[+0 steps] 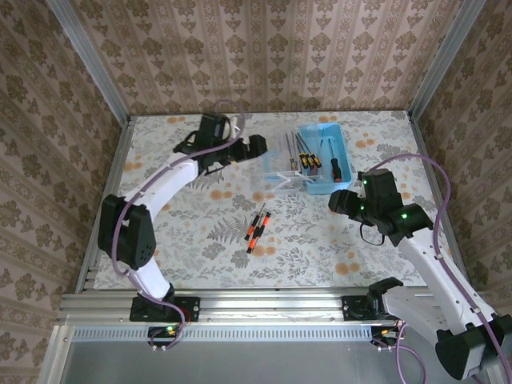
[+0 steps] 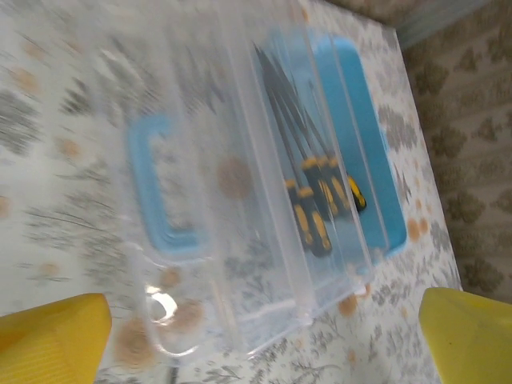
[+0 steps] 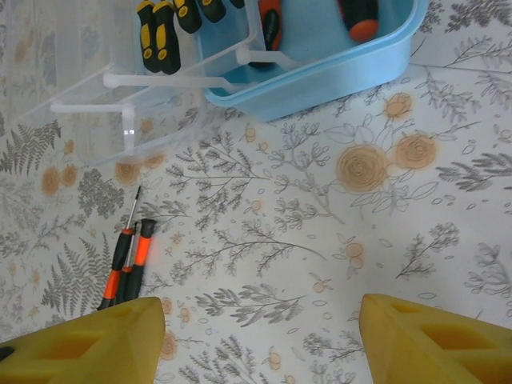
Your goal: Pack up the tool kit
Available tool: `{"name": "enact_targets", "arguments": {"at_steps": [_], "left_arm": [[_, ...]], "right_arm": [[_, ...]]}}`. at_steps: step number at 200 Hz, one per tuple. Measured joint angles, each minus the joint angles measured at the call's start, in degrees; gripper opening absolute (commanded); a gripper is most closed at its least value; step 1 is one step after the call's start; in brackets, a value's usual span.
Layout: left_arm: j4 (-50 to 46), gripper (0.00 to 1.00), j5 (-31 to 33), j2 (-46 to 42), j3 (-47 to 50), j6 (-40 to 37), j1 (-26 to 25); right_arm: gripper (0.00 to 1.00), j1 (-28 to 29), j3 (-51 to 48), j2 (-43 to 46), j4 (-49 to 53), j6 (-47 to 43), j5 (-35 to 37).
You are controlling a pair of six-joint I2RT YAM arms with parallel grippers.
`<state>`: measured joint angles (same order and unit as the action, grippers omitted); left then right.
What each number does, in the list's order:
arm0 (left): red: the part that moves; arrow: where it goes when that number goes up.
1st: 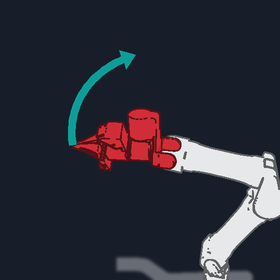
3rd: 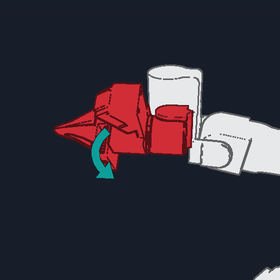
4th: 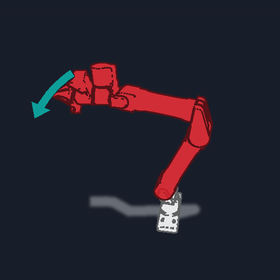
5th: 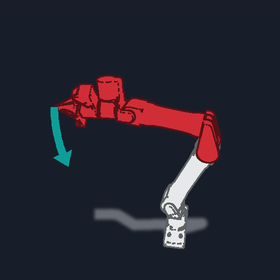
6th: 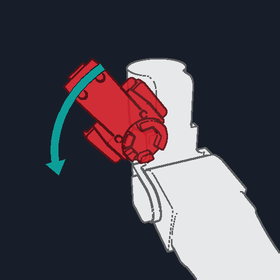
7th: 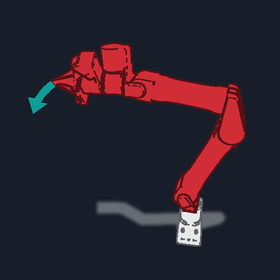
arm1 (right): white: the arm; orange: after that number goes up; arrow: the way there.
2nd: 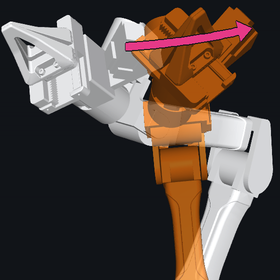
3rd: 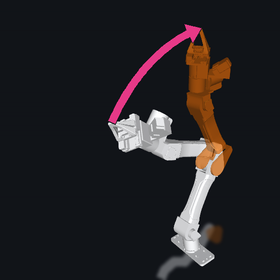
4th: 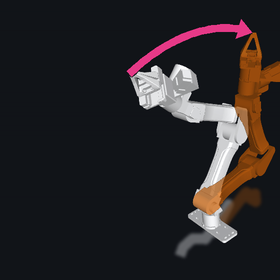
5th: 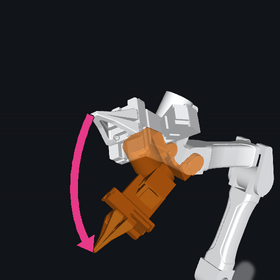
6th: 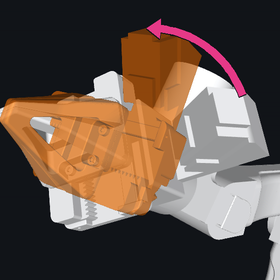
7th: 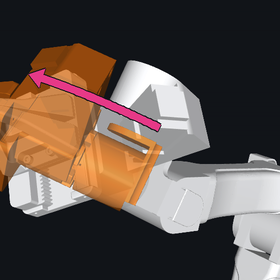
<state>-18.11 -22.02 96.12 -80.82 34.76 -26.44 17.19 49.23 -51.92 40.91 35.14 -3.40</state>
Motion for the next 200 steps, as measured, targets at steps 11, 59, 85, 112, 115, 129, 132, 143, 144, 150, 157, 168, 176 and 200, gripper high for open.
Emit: {"name": "enact_targets", "arguments": {"at_steps": [11, 59, 85, 112, 115, 129, 132, 143, 144, 150, 157, 168, 176, 200], "left_arm": [[-1.5, 1.00, 1.3, -2.5, 0.0, -0.5, 2.7], [-4.4, 1.00, 9.1, -16.9, 2.9, -2.9, 14.3], [-0.8, 1.00, 11.0, -23.2, 10.5, -1.0, 21.3], [2.5, 1.00, 11.6, -24.7, 20.1, 4.3, 24.8], [2.6, 1.00, 11.5, -24.5, 20.8, 5.0, 25.0], [3.0, 1.00, 10.6, -24.1, 23.4, 7.9, 25.8], [3.1, 1.00, 10.4, -24.0, 23.8, 8.6, 25.9], [4.2, 1.00, 9.8, -24.0, 24.7, 10.5, 26.3], [4.4, 1.00, 9.7, -24.1, 24.7, 10.8, 26.3], [5.2, 1.00, 9.3, -24.1, 25.0, 11.6, 26.5], [6.1, 1.00, 8.9, -24.1, 25.0, 12.5, 26.6], [7.4, 1.00, 8.3, -24.1, 25.1, 13.5, 26.6], [8.1, 1.00, 8.1, -24.1, 25.1, 13.9, 26.6], [8.9, 1.00, 7.1, -23.8, 25.1, 15.1, 26.6]], "right_arm": [[0.66, 3.1, -0.1, 0.0, -0.6, 2.0, 2.0], [0.65, 16.3, -3.7, -4.6, -9.6, 12.5, 8.5], [0.64, 20.2, -3.4, -11.6, -12.9, 15.6, 10.4], [0.59, 24.1, 0.2, -19.8, -14.3, 16.9, 11.4], [0.58, 24.4, 0.6, -20.6, -14.5, 17.0, 11.6], [0.55, 25.8, 2.3, -23.8, -15.5, 17.9, 12.2], [0.54, 26.0, 2.7, -24.4, -15.5, 18.1, 12.3], [0.52, 26.9, 4.2, -27.3, -15.7, 18.8, 12.7], [0.51, 26.9, 4.3, -27.5, -15.7, 18.8, 12.8], [0.48, 27.5, 5.1, -29.3, -15.9, 19.1, 13.0], [0.41, 28.1, 6.0, -31.3, -16.0, 19.3, 13.4], [0.33, 29.2, 7.5, -34.4, -16.1, 19.0, 13.7], [0.29, 30.1, 8.5, -36.5, -16.1, 19.1, 13.7], [0.26, 31.9, 12.0, -41.9, -16.0, 18.7, 13.7]]}}
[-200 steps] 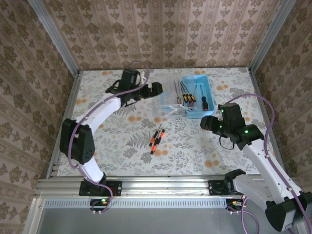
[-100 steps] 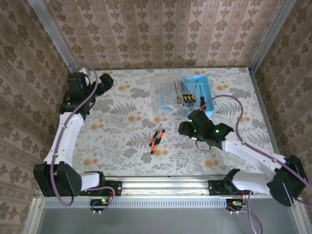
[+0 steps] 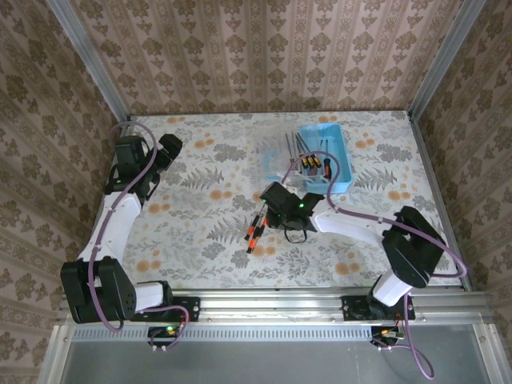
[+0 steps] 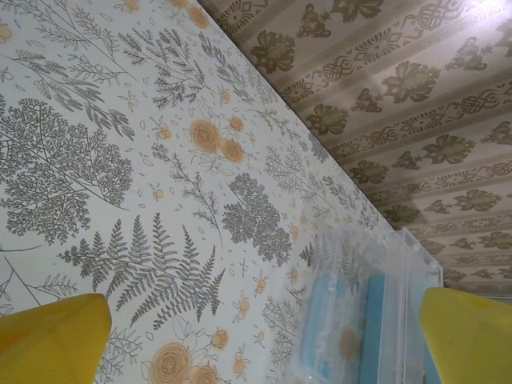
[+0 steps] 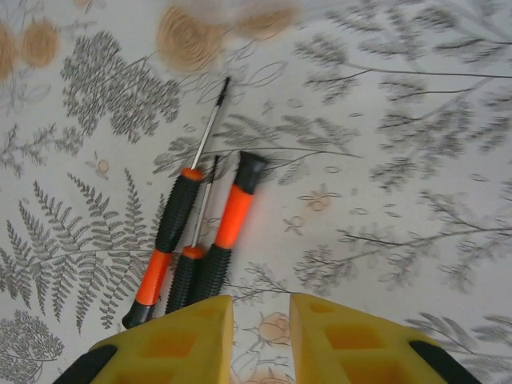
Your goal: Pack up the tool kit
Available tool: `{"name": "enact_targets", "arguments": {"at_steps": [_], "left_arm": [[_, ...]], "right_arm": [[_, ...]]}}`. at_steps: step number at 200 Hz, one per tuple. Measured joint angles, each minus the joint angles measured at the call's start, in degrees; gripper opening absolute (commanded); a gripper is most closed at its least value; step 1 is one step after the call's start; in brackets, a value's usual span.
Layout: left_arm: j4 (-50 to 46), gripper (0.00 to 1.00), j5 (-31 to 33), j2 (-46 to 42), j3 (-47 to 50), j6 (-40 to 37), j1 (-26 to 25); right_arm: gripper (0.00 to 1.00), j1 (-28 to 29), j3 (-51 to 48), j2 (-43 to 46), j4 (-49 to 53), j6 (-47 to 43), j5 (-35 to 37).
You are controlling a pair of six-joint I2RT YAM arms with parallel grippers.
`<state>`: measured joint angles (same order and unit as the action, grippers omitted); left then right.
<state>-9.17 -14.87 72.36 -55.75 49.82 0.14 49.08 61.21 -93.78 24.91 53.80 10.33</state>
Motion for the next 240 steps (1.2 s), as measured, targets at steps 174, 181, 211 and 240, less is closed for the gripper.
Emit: {"name": "enact_targets", "arguments": {"at_steps": [174, 181, 211, 240], "left_arm": [[2.0, 1.00, -4.0, 2.3, 0.0, 2.5, 0.0], [2.1, 1.00, -4.0, 2.3, 0.0, 2.5, 0.0], [2.1, 1.00, -4.0, 2.3, 0.0, 2.5, 0.0], [2.1, 1.00, -4.0, 2.3, 0.0, 2.5, 0.0]], "right_arm": [[0.32, -0.7, 11.0, -16.7, 4.2, -0.8, -4.3], [0.31, -0.9, 11.0, -16.7, 4.3, -0.8, -4.5], [0.29, -1.3, 9.3, -15.9, 3.7, -0.5, -4.8], [0.26, -2.2, 6.3, -13.5, 4.0, -0.7, -4.8]]}}
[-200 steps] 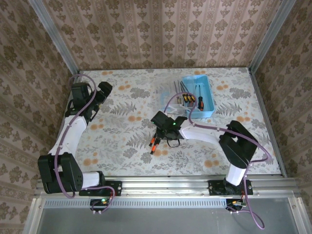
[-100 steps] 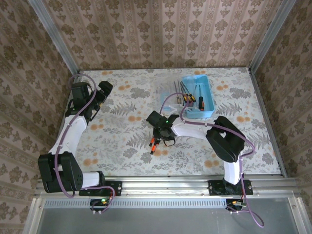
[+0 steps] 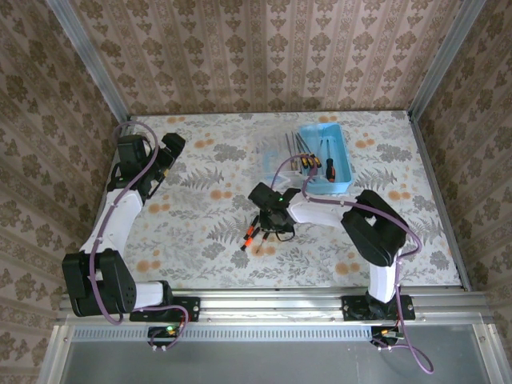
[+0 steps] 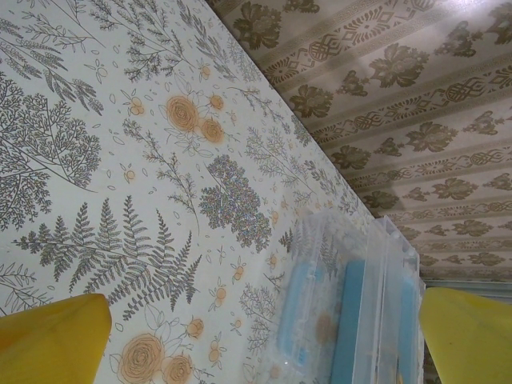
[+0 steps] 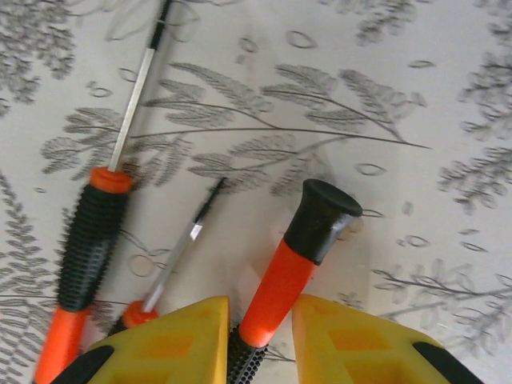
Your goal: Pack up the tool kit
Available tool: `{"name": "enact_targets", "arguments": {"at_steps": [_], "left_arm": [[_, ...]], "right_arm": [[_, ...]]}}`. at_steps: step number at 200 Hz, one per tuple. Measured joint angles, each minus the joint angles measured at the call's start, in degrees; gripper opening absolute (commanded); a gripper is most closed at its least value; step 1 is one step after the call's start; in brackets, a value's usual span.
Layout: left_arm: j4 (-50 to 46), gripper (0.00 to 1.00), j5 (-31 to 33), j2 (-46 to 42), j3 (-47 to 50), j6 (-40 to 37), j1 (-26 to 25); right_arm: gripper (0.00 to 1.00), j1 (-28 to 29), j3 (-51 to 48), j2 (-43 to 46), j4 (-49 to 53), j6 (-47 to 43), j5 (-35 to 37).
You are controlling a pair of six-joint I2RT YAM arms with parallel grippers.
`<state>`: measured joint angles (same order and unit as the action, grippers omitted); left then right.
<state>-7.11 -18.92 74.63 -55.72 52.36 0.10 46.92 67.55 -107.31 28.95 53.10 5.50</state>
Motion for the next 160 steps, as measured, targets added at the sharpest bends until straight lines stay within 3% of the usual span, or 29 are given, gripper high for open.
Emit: {"name": "enact_targets", "arguments": {"at_steps": [83, 117, 160], "left_arm": [[0.2, 1.00, 0.0, 0.0, 0.2, 0.0, 0.0], [0.2, 1.00, 0.0, 0.0, 0.2, 0.0, 0.0], [0.2, 1.00, 0.0, 0.0, 0.2, 0.0, 0.0]], "right_arm": [[0.27, -2.9, -1.5, 1.3, 2.0, -6.0, -1.7], [0.18, -3.0, -1.1, 1.1, 2.6, -8.1, -2.6], [0.17, -3.0, -3.0, 3.8, 3.5, -9.2, -2.5]]}}
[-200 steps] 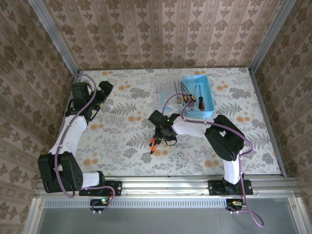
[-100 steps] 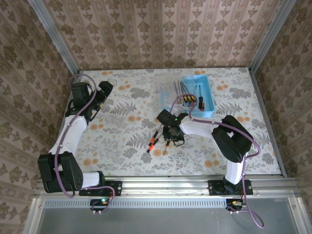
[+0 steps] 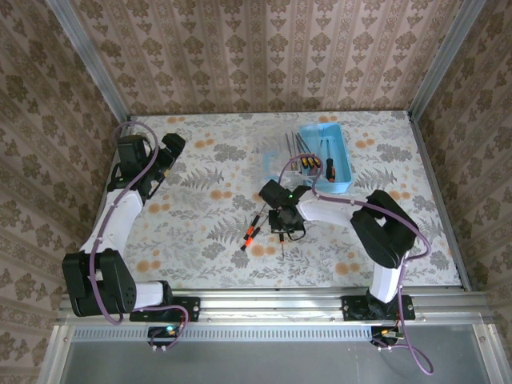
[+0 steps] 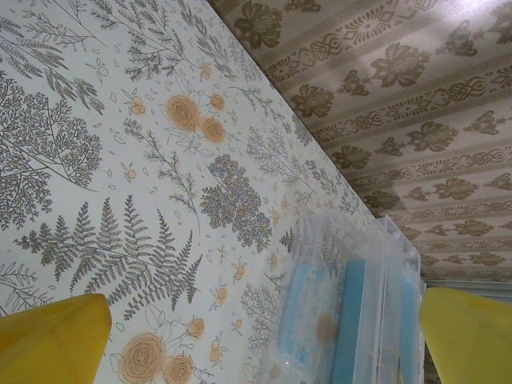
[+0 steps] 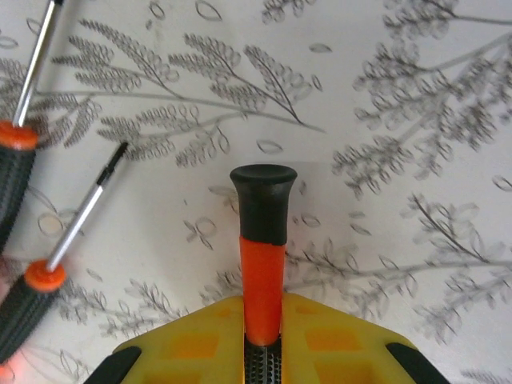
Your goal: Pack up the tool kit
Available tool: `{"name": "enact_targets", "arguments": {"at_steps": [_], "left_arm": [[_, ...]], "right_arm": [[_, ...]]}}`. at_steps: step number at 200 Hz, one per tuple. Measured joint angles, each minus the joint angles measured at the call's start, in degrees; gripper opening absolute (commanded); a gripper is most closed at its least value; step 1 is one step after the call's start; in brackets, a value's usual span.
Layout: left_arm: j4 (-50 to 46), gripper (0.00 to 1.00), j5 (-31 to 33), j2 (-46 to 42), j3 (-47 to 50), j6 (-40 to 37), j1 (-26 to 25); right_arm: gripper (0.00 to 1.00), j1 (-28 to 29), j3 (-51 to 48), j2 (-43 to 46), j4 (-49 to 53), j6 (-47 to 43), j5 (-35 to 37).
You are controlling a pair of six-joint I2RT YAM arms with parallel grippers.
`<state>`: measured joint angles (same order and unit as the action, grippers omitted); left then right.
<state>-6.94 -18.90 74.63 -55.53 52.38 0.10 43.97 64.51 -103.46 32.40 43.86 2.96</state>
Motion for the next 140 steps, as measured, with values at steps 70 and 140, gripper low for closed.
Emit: {"name": "enact_targets", "arguments": {"at_steps": [70, 140], "left_arm": [[0.2, 1.00, 0.0, 0.0, 0.1, 0.0, -0.4], [1.1, 1.00, -0.7, 1.3, 0.0, -1.0, -7.2]], "right_arm": [[0.18, -0.1, 6.8, 11.2, 8.8, -4.0, 2.5], [0.18, -12.9, 32.0, 7.3, 10.9, -15.1, 4.6]]}}
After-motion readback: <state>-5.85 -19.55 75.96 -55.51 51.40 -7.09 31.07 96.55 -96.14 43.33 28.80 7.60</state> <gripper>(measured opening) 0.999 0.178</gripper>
